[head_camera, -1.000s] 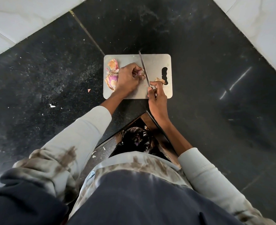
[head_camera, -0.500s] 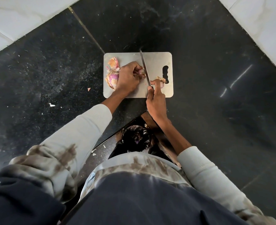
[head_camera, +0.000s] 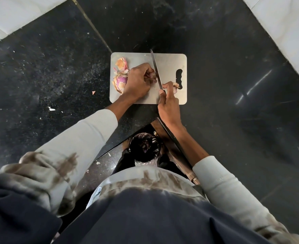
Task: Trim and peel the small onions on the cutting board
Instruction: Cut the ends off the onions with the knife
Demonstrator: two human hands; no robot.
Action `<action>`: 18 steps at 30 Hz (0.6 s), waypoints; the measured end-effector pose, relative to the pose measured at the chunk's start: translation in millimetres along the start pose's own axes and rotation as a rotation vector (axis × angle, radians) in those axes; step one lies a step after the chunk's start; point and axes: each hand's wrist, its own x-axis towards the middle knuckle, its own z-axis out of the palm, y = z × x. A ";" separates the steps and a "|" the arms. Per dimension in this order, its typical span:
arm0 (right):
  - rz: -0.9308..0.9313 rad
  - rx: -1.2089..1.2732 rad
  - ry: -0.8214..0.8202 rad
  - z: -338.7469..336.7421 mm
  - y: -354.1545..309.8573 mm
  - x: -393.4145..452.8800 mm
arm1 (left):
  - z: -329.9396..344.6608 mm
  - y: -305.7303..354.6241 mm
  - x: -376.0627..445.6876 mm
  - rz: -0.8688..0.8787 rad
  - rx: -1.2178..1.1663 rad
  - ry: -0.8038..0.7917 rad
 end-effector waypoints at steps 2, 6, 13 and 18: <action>0.002 0.015 0.004 2.4 -2.9 4.1 | 1.3 -1.1 0.5 -0.001 -0.004 0.014; 0.001 -0.012 0.036 10.5 -5.2 19.9 | -0.4 2.3 2.9 0.003 0.004 0.010; 0.069 0.043 0.034 16.2 6.9 6.2 | 4.4 -0.3 0.0 -0.001 -0.017 0.039; 0.078 -0.030 0.032 17.1 17.3 -9.7 | 3.6 -1.7 2.4 -0.029 0.018 0.032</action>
